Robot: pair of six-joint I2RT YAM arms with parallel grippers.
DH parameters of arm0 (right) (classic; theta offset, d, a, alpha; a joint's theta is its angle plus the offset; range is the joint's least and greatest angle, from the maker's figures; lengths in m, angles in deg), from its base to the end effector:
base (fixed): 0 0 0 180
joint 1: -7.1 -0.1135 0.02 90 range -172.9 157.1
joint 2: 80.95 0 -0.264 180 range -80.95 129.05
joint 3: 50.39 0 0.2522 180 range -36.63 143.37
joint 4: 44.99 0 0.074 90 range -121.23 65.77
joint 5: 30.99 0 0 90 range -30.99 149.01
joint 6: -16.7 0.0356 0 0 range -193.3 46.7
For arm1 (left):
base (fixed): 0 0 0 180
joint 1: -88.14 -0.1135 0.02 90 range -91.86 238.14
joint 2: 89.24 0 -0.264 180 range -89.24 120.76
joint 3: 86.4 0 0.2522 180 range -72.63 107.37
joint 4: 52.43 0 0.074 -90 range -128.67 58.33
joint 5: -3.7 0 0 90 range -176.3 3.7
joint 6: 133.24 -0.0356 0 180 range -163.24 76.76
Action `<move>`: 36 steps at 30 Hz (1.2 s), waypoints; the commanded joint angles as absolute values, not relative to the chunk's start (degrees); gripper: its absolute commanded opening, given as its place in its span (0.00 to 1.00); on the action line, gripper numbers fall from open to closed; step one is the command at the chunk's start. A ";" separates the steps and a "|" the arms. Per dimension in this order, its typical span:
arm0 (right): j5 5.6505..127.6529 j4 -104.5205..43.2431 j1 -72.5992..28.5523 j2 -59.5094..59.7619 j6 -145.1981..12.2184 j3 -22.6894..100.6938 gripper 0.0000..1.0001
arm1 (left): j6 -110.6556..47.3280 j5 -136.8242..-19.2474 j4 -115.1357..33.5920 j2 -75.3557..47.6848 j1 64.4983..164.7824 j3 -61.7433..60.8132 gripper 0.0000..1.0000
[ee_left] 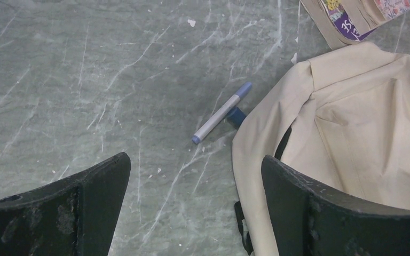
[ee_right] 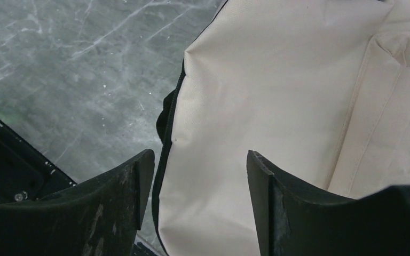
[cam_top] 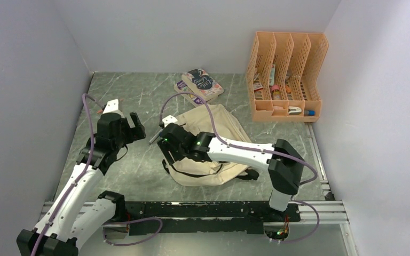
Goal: Pack the student bag
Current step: Unzip the student bag at the center of the board.
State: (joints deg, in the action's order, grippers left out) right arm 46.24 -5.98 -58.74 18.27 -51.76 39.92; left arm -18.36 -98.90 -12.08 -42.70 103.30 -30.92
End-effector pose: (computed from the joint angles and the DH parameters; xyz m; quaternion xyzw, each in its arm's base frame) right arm 0.1645 0.3474 0.2543 -0.3127 0.8741 0.1714 0.3297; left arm 0.1761 -0.0397 0.2876 -0.1269 0.8592 -0.0766 0.4897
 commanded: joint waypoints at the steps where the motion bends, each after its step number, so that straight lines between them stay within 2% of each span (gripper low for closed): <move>1: 44.55 -4.01 -58.81 20.90 -52.48 43.11 0.67 | -18.56 -97.83 -12.10 -43.99 102.73 -31.14 0.96; 6: 45.39 -4.60 -58.87 23.75 -52.25 44.01 0.62 | -18.37 -97.22 -12.28 -44.50 102.73 -31.45 0.95; 10: 44.38 -4.68 -58.82 24.97 -51.86 44.53 0.53 | -18.42 -96.76 -12.46 -44.41 102.73 -31.50 0.95; 16: 41.94 -6.82 -58.76 22.44 -50.24 42.29 0.31 | -18.36 -96.38 -12.63 -44.22 102.73 -31.68 0.95; 18: 40.87 -8.02 -58.60 20.30 -49.41 40.64 0.26 | -18.37 -96.24 -12.70 -44.13 102.73 -31.69 0.95; 21: 40.89 -9.87 -57.61 16.24 -47.63 37.74 0.11 | -18.28 -95.43 -13.01 -43.80 102.73 -31.84 0.95; 24: 43.14 -13.09 -55.29 11.83 -45.02 33.24 0.02 | -18.09 -92.75 -14.05 -43.04 102.73 -32.25 0.95; 31: 56.19 -25.65 -44.39 -0.01 -38.03 17.53 0.00 | -12.72 -78.66 -20.52 -40.37 102.81 -35.76 0.96; 36: 60.67 -27.63 -38.47 -4.23 -36.32 12.94 0.00 | -11.47 -75.69 -25.44 -37.31 103.21 -37.62 0.97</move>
State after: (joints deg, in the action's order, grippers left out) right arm 55.11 -22.87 -41.17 -1.76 -39.04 15.14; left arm -13.57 -82.07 -19.14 -39.11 103.23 -36.60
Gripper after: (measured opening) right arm 0.019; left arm 0.966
